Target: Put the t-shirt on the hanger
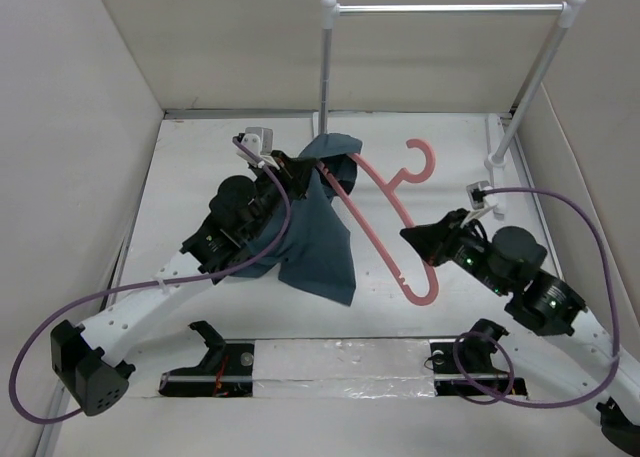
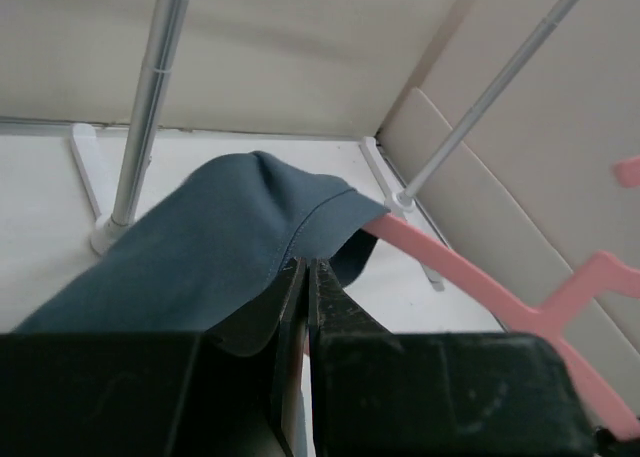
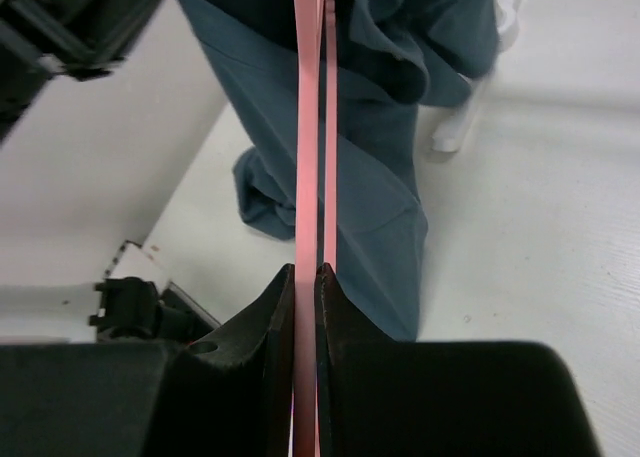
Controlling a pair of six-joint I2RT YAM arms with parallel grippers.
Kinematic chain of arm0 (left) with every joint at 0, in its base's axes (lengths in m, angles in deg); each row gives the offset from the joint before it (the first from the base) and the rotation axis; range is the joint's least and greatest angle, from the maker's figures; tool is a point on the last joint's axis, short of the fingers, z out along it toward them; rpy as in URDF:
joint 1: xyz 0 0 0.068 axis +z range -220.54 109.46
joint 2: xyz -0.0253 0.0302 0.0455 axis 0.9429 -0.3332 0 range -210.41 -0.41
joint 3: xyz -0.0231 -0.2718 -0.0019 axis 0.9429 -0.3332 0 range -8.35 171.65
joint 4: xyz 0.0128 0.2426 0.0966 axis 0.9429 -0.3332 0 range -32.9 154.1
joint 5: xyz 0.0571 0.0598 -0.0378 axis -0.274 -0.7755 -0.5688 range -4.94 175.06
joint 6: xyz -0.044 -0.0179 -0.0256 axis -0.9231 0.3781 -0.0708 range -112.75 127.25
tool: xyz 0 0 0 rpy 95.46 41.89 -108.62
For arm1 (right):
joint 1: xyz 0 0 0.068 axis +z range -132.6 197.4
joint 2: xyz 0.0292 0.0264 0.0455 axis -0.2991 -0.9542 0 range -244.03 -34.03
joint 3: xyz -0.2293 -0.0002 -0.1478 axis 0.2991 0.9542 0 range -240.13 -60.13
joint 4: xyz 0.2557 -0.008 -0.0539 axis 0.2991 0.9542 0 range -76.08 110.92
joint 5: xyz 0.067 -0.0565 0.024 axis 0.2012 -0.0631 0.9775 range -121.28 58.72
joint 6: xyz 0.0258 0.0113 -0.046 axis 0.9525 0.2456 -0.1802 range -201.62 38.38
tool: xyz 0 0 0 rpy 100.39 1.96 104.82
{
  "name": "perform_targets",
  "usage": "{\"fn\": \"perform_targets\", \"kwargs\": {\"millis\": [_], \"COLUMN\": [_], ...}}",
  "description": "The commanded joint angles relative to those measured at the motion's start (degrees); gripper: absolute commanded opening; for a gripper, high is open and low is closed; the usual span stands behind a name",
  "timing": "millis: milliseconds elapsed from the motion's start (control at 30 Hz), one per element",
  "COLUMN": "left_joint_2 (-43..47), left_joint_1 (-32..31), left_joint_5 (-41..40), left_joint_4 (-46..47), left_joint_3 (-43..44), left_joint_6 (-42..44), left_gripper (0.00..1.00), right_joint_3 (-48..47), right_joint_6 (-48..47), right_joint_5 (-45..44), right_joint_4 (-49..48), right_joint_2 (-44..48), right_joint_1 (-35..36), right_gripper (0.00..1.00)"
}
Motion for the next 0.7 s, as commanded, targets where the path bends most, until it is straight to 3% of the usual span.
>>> {"fn": "perform_targets", "kwargs": {"millis": [0,167,333,467,667], "left_joint_2": [0.50,-1.09,0.32,0.06,0.32], "left_joint_1": [-0.31,-0.31,-0.31,-0.31,-0.31], "left_joint_5": [-2.58,-2.23,0.49,9.01,18.07], "left_joint_4": [1.77,1.16,1.68,3.09,3.53], "left_joint_3": [4.37,7.54,7.72,7.19,6.66], "left_joint_6": [1.05,1.49,0.80,-1.13,-2.99], "left_gripper": [0.00,0.00,0.00,0.00,0.00], "right_joint_3": [-4.60,-7.24,-6.99,-4.08,1.79], "right_joint_6": [-0.10,-0.72,-1.07,-2.38,-3.09], "right_joint_5": [1.72,4.64,-2.30,-7.32,-9.95], "right_joint_4": [0.85,3.92,7.01,1.83,-17.05], "right_joint_2": [2.96,2.60,5.50,1.48,-5.11], "right_joint_1": [0.21,0.21,0.21,0.21,0.21], "right_gripper": [0.00,0.00,0.00,0.00,0.00]}}
